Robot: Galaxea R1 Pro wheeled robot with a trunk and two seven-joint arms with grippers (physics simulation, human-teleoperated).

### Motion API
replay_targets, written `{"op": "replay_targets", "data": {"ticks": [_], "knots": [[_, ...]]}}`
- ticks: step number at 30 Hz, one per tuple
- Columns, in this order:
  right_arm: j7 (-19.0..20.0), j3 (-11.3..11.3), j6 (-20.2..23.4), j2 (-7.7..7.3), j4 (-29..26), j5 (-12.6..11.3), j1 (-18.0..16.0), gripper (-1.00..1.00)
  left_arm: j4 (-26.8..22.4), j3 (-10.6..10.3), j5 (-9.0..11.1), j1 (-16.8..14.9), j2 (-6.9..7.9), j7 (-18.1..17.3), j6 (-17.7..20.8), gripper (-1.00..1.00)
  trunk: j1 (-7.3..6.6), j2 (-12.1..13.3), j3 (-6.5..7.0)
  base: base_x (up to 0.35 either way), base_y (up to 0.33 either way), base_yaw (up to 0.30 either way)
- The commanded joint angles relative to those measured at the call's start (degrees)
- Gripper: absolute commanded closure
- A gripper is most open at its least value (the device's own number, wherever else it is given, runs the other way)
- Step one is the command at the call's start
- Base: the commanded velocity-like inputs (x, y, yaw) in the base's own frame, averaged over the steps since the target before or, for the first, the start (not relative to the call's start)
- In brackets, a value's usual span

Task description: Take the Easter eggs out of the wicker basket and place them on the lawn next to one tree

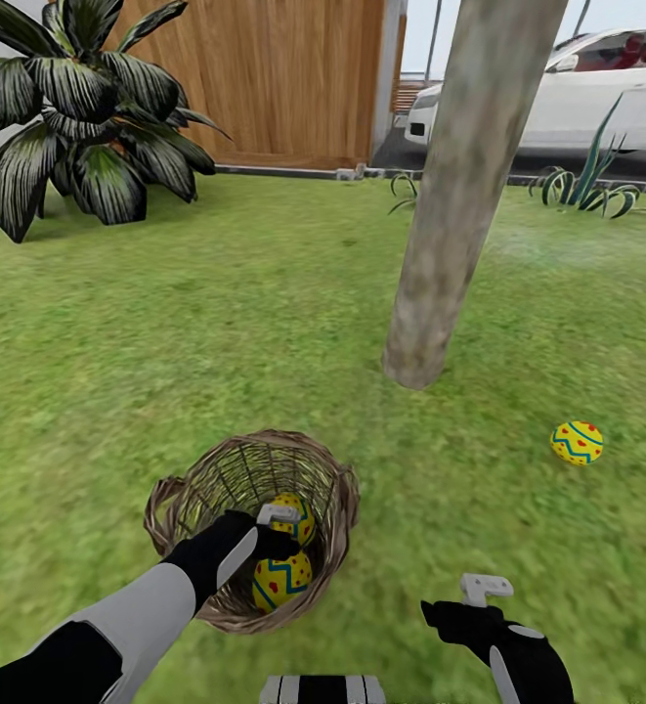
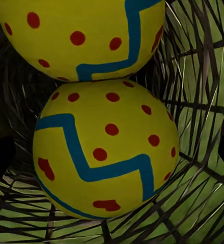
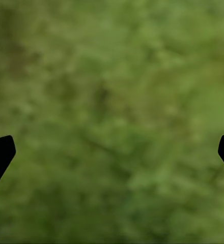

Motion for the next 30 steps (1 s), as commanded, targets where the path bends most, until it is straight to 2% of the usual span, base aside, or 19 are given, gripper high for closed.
{"op": "replay_targets", "data": {"ticks": [1,6,20,24,26,27,30], "knots": [[0.3,-0.1,0.3,0.06,-0.1,-0.1,0.0,-1.0,0.0,-0.2,0.0,0.0,0.03,-0.1,0.2,-1.0,-0.01,0.0,-0.04,0.0,0.0,0.0],[0.2,-0.1,0.3,0.06,-0.1,-0.1,0.0,-1.0,0.0,-0.2,-0.1,0.0,0.03,-0.2,-0.4,-1.0,-0.01,0.0,-0.04,0.0,0.0,0.0],[0.2,-0.1,0.3,0.12,-0.1,-0.1,0.0,-1.0,0.0,-0.2,-0.2,0.0,0.03,-0.2,-1.1,-1.0,0.35,-0.2,-3.14,0.0,0.0,0.0],[0.4,-0.2,0.1,0.02,-0.3,-0.1,0.0,-1.0,0.0,-0.3,-0.2,0.0,0.03,-0.2,-1.5,-1.0,0.35,-0.2,-3.14,0.0,0.0,0.0],[0.6,-0.1,-0.1,-0.06,-1.5,-0.2,0.1,-1.0,0.0,-0.3,-0.2,0.0,0.03,-0.2,-1.7,-1.0,0.35,-0.2,-3.14,0.0,0.0,0.0],[0.7,-0.2,-0.3,-0.1,-4.1,-0.3,0.2,-1.0,0.0,-0.3,-0.2,0.0,0.03,-0.2,-1.8,-1.0,0.35,-0.2,-3.14,0.0,0.0,0.0],[1.1,-0.3,-0.7,-0.08,-7.2,-0.5,0.5,-1.0,0.0,-0.3,-0.2,0.0,0.03,-0.2,-2.0,-1.0,0.35,-0.2,-3.14,0.0,0.0,0.0]]}}
